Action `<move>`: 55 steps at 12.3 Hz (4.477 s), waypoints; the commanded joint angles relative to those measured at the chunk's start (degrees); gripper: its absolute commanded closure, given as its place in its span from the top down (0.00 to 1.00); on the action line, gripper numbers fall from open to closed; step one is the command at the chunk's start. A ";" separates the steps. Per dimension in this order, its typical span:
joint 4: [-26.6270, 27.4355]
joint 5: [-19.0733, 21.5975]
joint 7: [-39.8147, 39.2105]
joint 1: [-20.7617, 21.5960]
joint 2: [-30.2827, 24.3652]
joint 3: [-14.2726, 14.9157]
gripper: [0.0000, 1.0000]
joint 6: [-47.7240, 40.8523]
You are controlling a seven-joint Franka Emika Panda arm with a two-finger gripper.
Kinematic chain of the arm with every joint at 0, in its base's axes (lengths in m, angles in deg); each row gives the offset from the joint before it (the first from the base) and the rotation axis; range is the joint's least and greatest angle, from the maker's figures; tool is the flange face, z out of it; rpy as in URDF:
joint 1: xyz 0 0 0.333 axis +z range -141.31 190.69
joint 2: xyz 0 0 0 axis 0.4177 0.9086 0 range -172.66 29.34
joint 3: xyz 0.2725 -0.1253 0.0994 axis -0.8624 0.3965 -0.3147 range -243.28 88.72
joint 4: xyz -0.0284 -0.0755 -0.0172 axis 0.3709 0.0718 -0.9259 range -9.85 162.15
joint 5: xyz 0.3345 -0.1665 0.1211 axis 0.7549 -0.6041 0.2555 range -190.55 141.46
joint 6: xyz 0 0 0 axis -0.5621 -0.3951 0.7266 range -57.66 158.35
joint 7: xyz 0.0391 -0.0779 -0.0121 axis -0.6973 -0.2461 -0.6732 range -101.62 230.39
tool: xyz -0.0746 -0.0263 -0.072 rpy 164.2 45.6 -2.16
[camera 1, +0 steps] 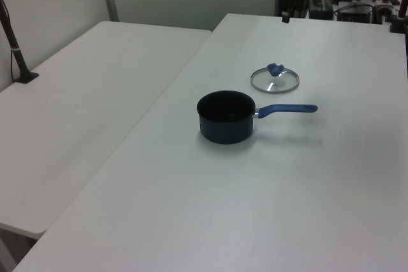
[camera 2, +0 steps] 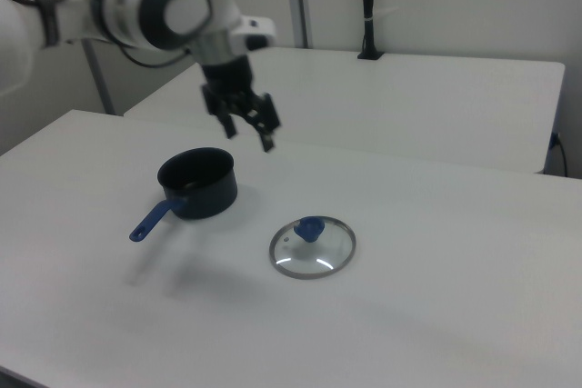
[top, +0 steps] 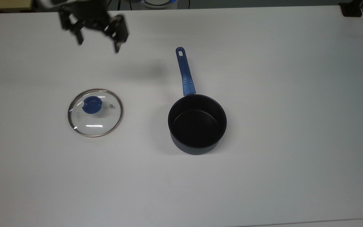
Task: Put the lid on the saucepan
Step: 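Move the gripper over the glass lid and lower toward its blue knob, then close the gripper on the blue knob of the glass lid, then lift the glass lid and carry it toward the black saucepan, then lower the lid onto the saucepan rim and open the gripper, then raise the open gripper away from the lid knob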
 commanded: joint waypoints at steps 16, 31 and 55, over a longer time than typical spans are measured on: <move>-1.75 -3.53 -1.36 -1.92 21.70 1.73 0.63 16.24; -16.87 -3.00 14.71 21.43 19.66 5.95 0.52 1.91; -1.43 -5.99 17.56 17.80 4.42 -1.59 1.00 5.28</move>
